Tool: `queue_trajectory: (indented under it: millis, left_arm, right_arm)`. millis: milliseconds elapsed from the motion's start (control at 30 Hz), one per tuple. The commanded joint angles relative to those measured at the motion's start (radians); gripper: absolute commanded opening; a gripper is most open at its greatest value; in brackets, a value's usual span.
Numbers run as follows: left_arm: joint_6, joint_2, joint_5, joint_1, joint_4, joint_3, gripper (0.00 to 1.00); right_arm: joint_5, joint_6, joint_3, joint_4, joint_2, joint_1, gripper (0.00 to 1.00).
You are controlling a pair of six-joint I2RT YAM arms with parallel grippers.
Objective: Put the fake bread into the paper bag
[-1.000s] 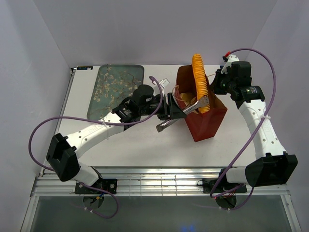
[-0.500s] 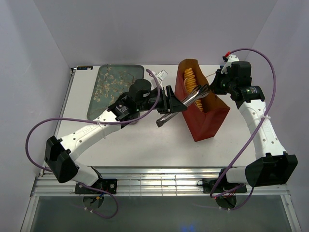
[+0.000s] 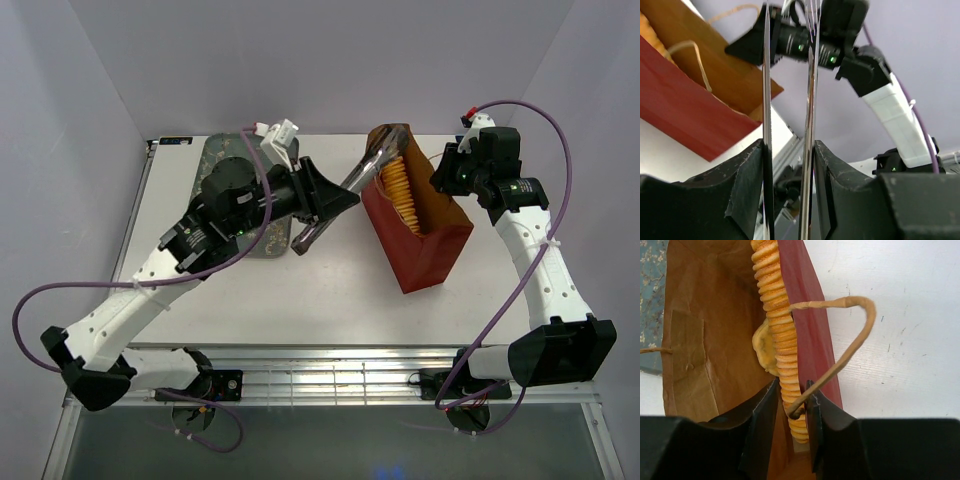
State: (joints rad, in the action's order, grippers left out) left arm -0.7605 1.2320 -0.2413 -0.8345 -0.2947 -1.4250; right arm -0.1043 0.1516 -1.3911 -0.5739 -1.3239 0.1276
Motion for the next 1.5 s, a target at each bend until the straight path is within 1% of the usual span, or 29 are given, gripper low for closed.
queue_trajectory:
  millis: [0,67,100,167,200,267,300,333,367,400,467,600,667,800,900,967,1000,1033,1133,1167,1200,1233,1300,1333,1400,1467]
  left_arm:
    - [0.095,-0.078,0.146,-0.003,-0.092,-0.058,0.51]
    - [0.113,-0.095,0.219,-0.003,-0.136,-0.061,0.51]
    - [0.121,-0.101,0.23,-0.003,-0.15,-0.061,0.51]
    - [0.139,-0.121,0.286,-0.003,-0.185,-0.055,0.5]
    - [0.144,-0.127,0.313,-0.002,-0.193,-0.052,0.5]
    - [0.156,-0.144,0.335,-0.003,-0.218,-0.043,0.49]
    - [0.161,-0.15,0.355,-0.002,-0.224,-0.031,0.49]
    - [0.165,-0.157,0.365,-0.002,-0.237,-0.023,0.49]
    - [0.165,-0.167,0.376,0.0,-0.242,-0.015,0.49]
    - [0.167,-0.172,0.385,0.0,-0.247,0.0,0.49]
    - [0.168,-0.183,0.405,-0.002,-0.254,0.023,0.49]
    - [0.167,-0.187,0.431,-0.002,-0.25,0.11,0.49]
    - [0.165,-0.186,0.448,0.0,-0.23,0.184,0.48]
    - [0.15,-0.181,0.482,-0.002,-0.153,0.314,0.47]
    - [0.142,-0.174,0.52,-0.002,-0.055,0.414,0.45]
    - [0.144,-0.134,0.54,-0.002,0.017,0.461,0.45]
    - [0.145,-0.114,0.548,-0.003,0.037,0.472,0.45]
    - [0.151,-0.071,0.553,-0.003,0.09,0.486,0.45]
    - [0.162,0.001,0.585,-0.003,0.19,0.531,0.45]
    - [0.164,0.047,0.596,-0.002,0.218,0.54,0.46]
    - [0.168,0.069,0.621,-0.002,0.25,0.569,0.46]
    - [0.173,0.09,0.631,-0.003,0.306,0.58,0.46]
    - [0.177,0.165,0.642,-0.002,0.36,0.59,0.46]
    - [0.182,0.193,0.648,-0.003,0.409,0.594,0.46]
    - [0.182,0.278,0.663,-0.002,0.419,0.581,0.46]
    - [0.182,0.325,0.672,-0.002,0.457,0.577,0.46]
  right_arm:
    - [0.002,-0.001,-0.011,0.011,0.028,0.003,0.36]
    - [0.003,-0.001,-0.016,0.006,0.029,0.001,0.42]
    - [0.005,-0.004,-0.017,0.005,0.029,0.001,0.5]
    - [0.012,-0.007,-0.028,-0.006,0.032,0.003,0.6]
    - [0.023,-0.01,-0.032,-0.01,0.032,0.001,0.75]
    - [0.032,-0.012,-0.04,-0.021,0.043,0.001,0.88]
    - [0.037,-0.012,-0.045,-0.024,0.049,0.001,0.96]
    - [0.037,-0.014,-0.048,-0.026,0.054,0.001,0.98]
    - [0.037,-0.014,-0.058,-0.035,0.064,0.001,0.99]
    - [0.035,-0.014,-0.066,-0.04,0.069,0.001,0.95]
    - [0.041,-0.012,-0.091,-0.059,0.084,0.001,0.91]
    - [0.063,-0.007,-0.132,-0.105,0.107,0.003,0.9]
    - [0.066,-0.003,-0.14,-0.121,0.133,0.001,0.9]
    - [0.077,0.005,-0.144,-0.15,0.196,0.001,0.9]
    - [0.065,0.014,-0.129,-0.165,0.253,0.001,0.9]
    - [0.028,0.025,-0.105,-0.169,0.296,0.001,0.9]
    - [-0.033,0.038,-0.091,-0.164,0.311,0.003,0.9]
    - [-0.061,0.049,-0.054,-0.15,0.33,0.003,0.9]
    - [-0.181,0.106,0.025,-0.13,0.391,0.003,0.9]
    - [-0.213,0.123,0.047,-0.11,0.417,0.003,0.9]
    - [-0.277,0.135,0.066,-0.097,0.428,0.003,0.9]
    - [-0.308,0.152,0.084,-0.086,0.439,0.003,0.9]
    - [-0.378,0.19,0.128,-0.055,0.465,0.003,0.9]
    - [-0.397,0.2,0.139,-0.047,0.472,0.003,0.9]
    - [-0.425,0.212,0.162,-0.038,0.494,0.003,0.9]
    - [-0.429,0.203,0.167,-0.047,0.509,0.003,0.91]
